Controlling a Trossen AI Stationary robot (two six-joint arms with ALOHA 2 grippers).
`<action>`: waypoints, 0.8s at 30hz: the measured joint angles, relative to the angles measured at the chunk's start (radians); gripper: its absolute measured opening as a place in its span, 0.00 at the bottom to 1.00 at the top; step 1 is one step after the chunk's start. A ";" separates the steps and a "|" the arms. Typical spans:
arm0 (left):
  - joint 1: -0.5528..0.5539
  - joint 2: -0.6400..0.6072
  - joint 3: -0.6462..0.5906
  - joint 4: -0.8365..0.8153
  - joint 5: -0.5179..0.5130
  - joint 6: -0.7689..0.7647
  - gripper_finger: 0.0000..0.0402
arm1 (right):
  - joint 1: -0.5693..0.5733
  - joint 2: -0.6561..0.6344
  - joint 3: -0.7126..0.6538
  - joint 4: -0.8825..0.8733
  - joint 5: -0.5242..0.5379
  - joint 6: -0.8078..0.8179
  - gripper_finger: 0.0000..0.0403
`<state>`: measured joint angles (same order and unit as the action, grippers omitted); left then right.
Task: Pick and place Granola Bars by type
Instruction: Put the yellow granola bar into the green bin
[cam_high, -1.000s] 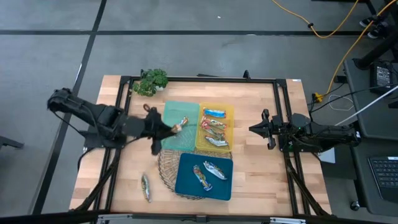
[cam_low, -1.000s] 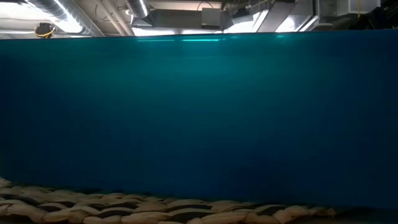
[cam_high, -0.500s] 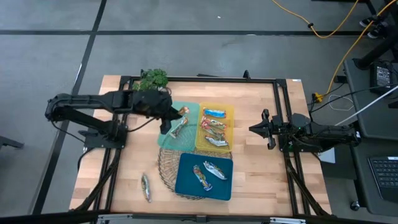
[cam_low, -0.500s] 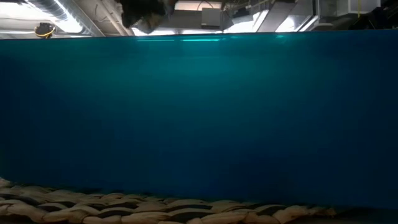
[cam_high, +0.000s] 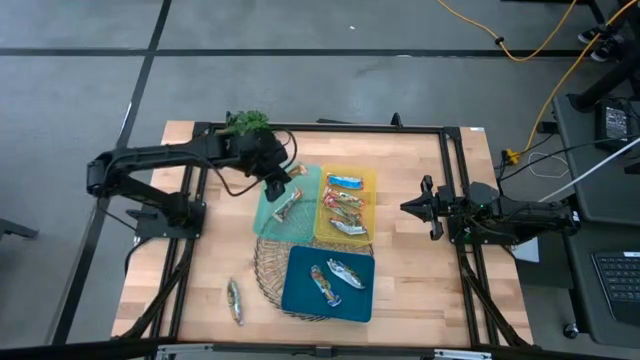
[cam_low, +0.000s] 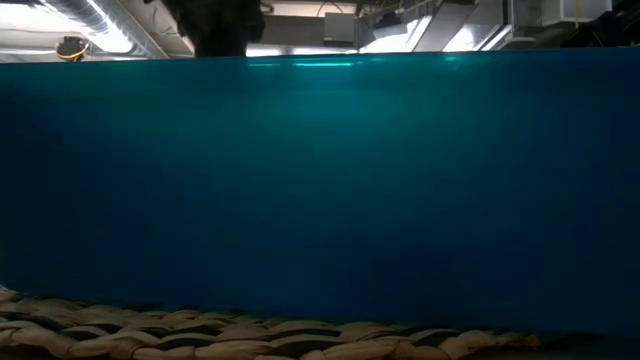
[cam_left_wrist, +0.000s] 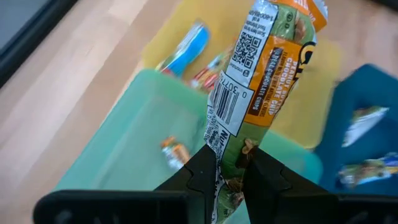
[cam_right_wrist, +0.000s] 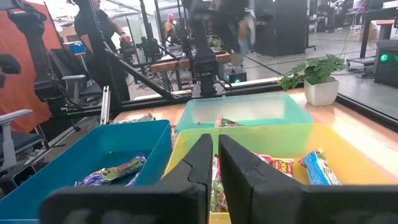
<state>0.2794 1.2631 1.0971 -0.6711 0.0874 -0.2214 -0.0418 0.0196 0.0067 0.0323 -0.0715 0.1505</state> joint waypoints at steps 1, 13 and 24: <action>0.013 0.008 0.000 -0.012 -0.002 0.000 0.14 | 0.000 0.000 0.000 0.000 0.000 0.000 0.08; 0.111 0.163 0.000 -0.040 -0.007 0.030 0.14 | 0.000 0.000 0.000 0.000 0.000 0.001 0.08; 0.116 0.351 -0.001 -0.037 -0.017 0.045 0.14 | 0.000 0.000 0.000 0.000 0.000 0.001 0.08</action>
<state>0.3958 1.6142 1.0962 -0.7085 0.0707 -0.1767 -0.0418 0.0196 0.0067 0.0324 -0.0715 0.1516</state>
